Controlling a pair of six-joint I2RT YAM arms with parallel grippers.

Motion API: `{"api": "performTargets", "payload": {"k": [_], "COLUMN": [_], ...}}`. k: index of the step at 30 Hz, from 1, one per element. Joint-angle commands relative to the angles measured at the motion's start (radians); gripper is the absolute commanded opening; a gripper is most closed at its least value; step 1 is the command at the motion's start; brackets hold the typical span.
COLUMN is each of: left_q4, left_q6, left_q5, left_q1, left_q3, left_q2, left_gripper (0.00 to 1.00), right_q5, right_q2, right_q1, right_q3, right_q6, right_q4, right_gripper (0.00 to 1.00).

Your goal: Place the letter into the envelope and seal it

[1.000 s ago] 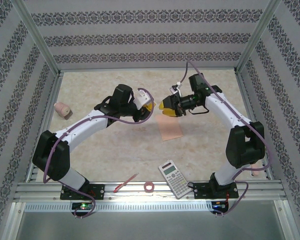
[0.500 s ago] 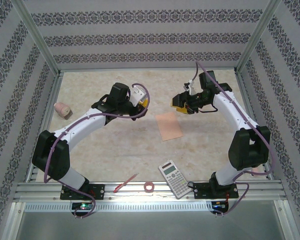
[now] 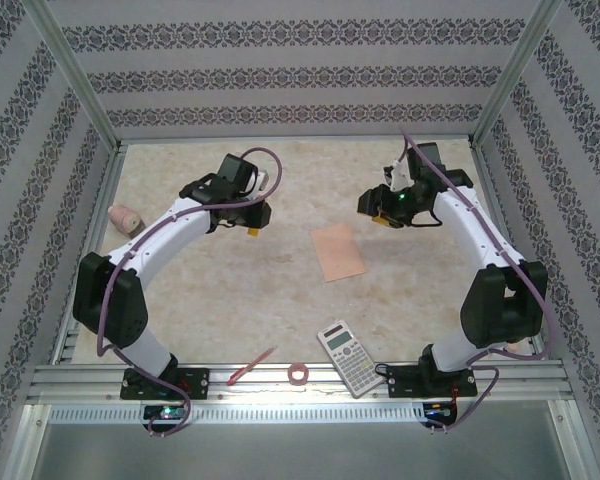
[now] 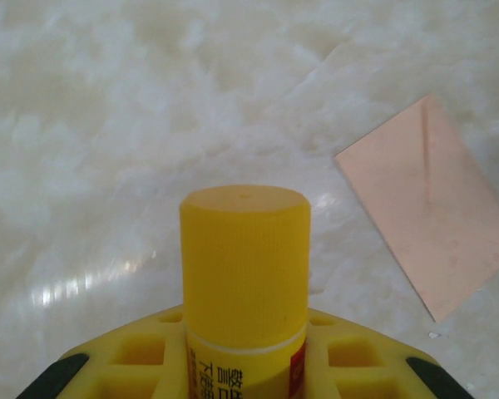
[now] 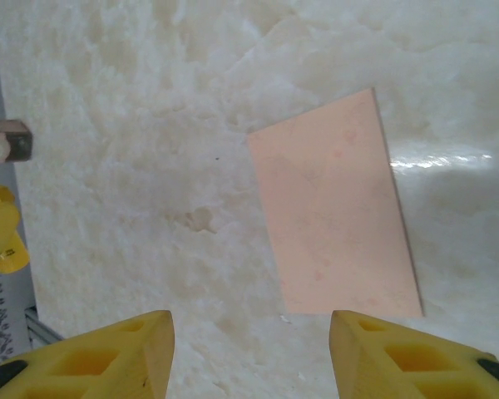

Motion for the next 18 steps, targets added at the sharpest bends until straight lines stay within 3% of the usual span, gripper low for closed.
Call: {"api": "performTargets", "payload": {"k": [1, 18], "left_q4": [-0.141, -0.040], "left_q6": [-0.192, -0.472], "left_q5": [-0.053, 0.013], "left_q1": [0.006, -0.008], "left_q3": [0.014, -0.089], "left_q2": [0.019, 0.120], "left_gripper": [0.00, 0.00], "right_q5": [0.070, 0.078], "right_q2": [-0.037, -0.061], "right_q1": [-0.019, -0.073], "right_q3": [-0.051, -0.161], "right_q6": [-0.013, -0.051], "right_q4": [0.012, 0.062], "right_gripper": [0.52, 0.52]}}
